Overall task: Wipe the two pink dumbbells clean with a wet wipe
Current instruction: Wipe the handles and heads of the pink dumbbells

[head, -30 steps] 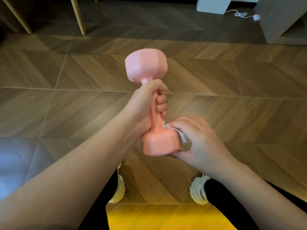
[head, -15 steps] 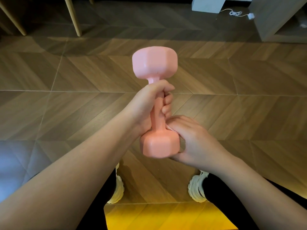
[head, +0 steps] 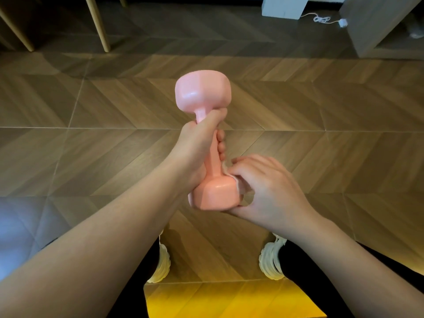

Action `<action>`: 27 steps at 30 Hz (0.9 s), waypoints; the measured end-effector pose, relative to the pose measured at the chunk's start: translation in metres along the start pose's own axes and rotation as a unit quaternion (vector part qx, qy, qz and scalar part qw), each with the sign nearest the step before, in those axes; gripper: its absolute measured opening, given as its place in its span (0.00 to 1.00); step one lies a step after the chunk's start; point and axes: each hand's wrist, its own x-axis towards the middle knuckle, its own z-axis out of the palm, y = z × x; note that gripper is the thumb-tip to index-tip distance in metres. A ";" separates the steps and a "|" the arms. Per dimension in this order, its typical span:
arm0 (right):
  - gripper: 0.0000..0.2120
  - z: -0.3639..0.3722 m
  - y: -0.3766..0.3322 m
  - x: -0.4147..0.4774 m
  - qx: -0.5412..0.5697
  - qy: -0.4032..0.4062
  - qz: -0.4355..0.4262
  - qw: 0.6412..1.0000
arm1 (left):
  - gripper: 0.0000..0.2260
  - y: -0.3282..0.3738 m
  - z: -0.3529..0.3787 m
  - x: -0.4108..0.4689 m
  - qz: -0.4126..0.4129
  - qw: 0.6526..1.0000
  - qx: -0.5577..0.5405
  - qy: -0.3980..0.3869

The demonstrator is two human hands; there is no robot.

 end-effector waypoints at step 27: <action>0.17 0.002 0.008 0.006 -0.004 -0.102 0.020 0.995 | 0.10 -0.006 -0.001 0.006 -0.059 0.997 -0.029 -0.030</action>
